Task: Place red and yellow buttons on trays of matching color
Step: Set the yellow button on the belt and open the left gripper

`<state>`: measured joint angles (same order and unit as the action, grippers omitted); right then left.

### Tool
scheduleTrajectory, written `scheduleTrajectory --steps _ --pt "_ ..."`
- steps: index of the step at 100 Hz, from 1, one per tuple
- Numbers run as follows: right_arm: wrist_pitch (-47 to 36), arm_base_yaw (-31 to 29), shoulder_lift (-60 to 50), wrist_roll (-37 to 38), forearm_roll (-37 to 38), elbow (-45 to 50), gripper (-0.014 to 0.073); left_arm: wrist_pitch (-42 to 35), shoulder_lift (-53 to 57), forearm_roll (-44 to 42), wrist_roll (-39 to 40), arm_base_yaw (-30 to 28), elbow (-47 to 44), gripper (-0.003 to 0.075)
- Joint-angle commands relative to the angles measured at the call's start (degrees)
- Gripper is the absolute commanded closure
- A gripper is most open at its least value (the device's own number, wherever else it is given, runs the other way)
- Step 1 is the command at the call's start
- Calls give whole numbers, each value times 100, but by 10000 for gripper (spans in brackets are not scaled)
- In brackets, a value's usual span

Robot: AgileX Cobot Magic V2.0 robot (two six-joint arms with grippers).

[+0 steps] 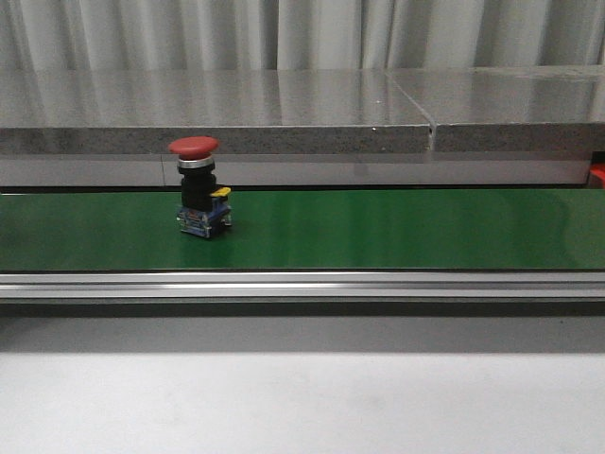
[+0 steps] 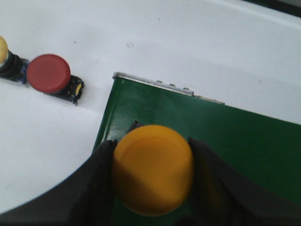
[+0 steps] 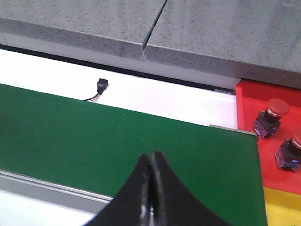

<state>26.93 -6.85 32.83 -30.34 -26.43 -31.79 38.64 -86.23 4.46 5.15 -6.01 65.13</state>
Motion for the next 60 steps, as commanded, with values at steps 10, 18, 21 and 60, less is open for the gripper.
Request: scheduleTrajectory --steps 10,18,21,60 --pt "-366 -9 -9 -56 -141 -144 661 -512 222 105 -64 36 -132 739" --pt "-366 -9 -9 -56 -141 -144 661 -664 210 105 -159 36 -210 739" --pt "-366 -9 -9 -56 -141 -144 661 -719 199 105 -159 36 -251 739" --pt "-366 -9 -9 -56 -141 -144 661 -757 -174 261 -170 36 -305 624"
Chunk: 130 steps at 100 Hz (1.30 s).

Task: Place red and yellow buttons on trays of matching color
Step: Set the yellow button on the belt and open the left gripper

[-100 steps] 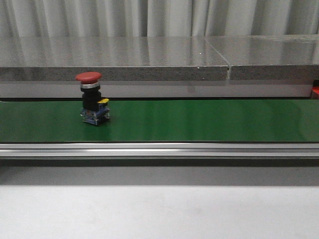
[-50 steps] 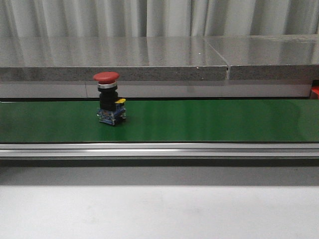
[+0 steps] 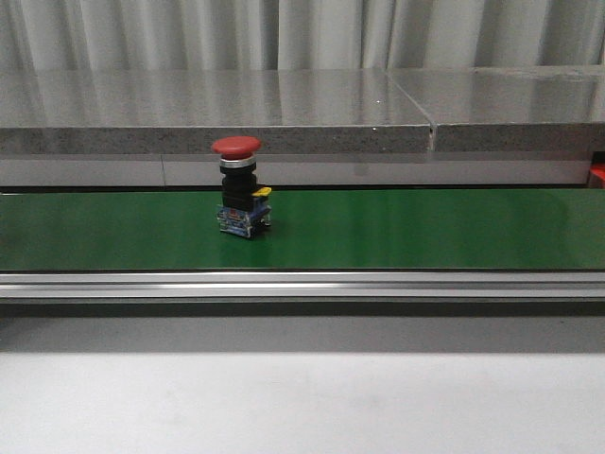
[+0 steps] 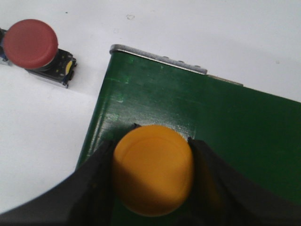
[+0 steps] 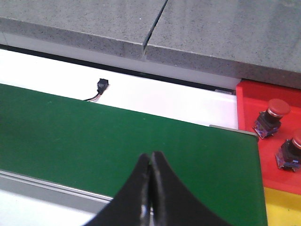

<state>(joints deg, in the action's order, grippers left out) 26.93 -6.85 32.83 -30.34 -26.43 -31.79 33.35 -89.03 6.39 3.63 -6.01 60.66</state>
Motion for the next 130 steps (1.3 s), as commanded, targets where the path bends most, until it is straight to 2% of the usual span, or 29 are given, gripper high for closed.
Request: scheduleTrajectory --steps 1,18,27,47,102,130 --pt "-366 -9 -9 -56 -141 -144 661 -216 106 69 -18 36 142 612" --pt "-366 -9 -9 -56 -141 -144 661 -203 97 128 -154 36 142 268" --pt "-366 -9 -9 -56 -141 -144 661 -199 97 166 -154 36 168 160" --pt "-366 -9 -9 -56 -141 -144 661 -151 108 348 -363 36 380 153" --pt "-366 -9 -9 -56 -141 -144 661 -209 555 1667 -2012 36 839 153" --pt "-366 -9 -9 -56 -141 -144 661 -294 1440 1715 -2274 550 839 153"
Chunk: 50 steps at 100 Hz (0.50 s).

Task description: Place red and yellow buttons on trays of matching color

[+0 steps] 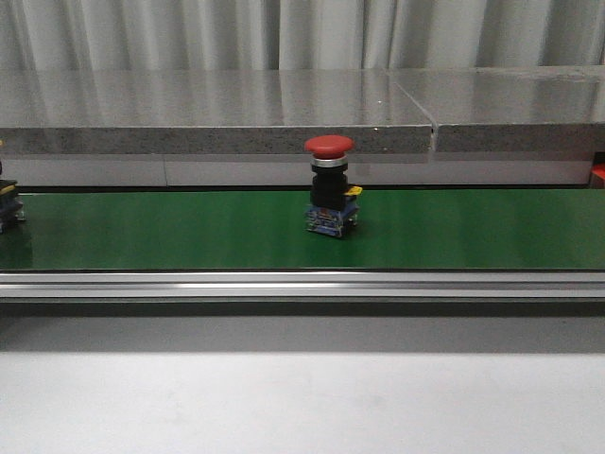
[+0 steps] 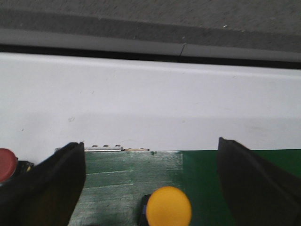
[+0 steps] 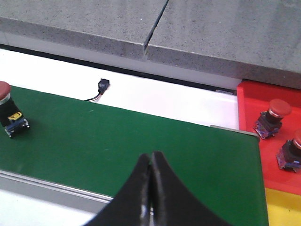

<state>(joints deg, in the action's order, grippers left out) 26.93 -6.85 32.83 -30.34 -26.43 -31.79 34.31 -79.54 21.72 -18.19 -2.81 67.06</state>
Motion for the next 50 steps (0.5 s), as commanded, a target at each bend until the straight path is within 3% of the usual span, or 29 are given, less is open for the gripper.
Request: scheduleTrajectory --steps 1,22,50 --pt "-366 -9 -9 -56 -141 -144 661 -417 516 171 -92 268 187 153" --pt "-366 -9 -9 -56 -141 -144 661 -1069 1384 171 -105 726 -345 153" --pt "-366 -9 -9 -56 -141 -144 661 -1667 2756 64 -105 737 -1865 154"
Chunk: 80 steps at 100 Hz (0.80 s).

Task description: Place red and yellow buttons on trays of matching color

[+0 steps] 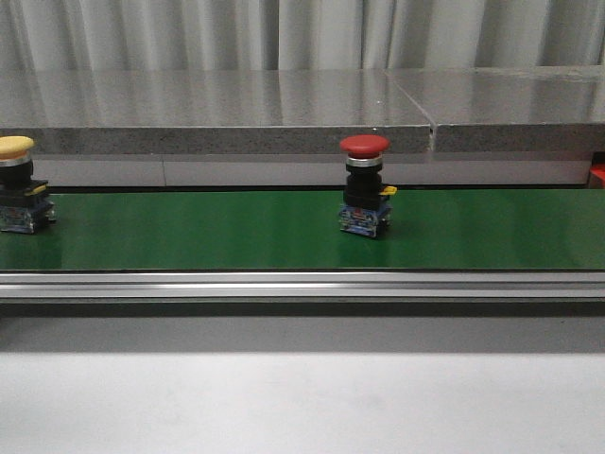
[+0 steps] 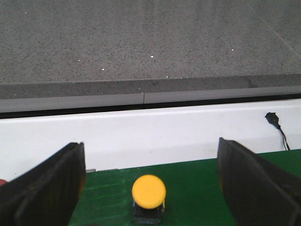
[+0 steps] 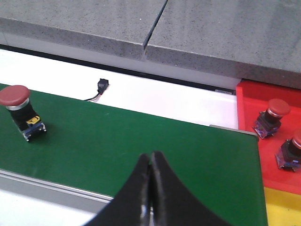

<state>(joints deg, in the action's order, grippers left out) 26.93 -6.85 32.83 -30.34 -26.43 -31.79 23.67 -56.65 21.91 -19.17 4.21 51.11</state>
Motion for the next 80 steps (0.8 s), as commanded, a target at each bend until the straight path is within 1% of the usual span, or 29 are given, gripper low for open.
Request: scheduleTrajectory --steps 1,21,26,31,38,45,57,69,80 --pt "-366 -9 -9 -56 -141 -144 661 -614 545 45 -7 35 -312 155" --pt "-366 -9 -9 -56 -141 -144 661 -706 1616 45 27 35 -1415 158" --pt "-366 -9 -9 -56 -141 -144 661 -706 1879 45 27 35 -1645 176" --pt "-366 -9 -9 -56 -141 -144 661 -706 2130 45 38 35 -1849 211" --pt "-366 -9 -9 -56 -141 -144 661 -696 2457 56 51 35 -2092 286" --pt "-366 -9 -9 -56 -141 -144 661 -669 2721 82 51 35 -2256 379" --pt "-398 -9 -9 -56 -141 -144 661 -641 2985 149 51 35 -2408 568" --pt "-523 -9 -9 -56 -141 -144 661 -587 3009 160 51 35 -2446 738" --pt "-509 -9 -9 -56 -147 -144 661 -513 3009 172 51 35 -2446 739"
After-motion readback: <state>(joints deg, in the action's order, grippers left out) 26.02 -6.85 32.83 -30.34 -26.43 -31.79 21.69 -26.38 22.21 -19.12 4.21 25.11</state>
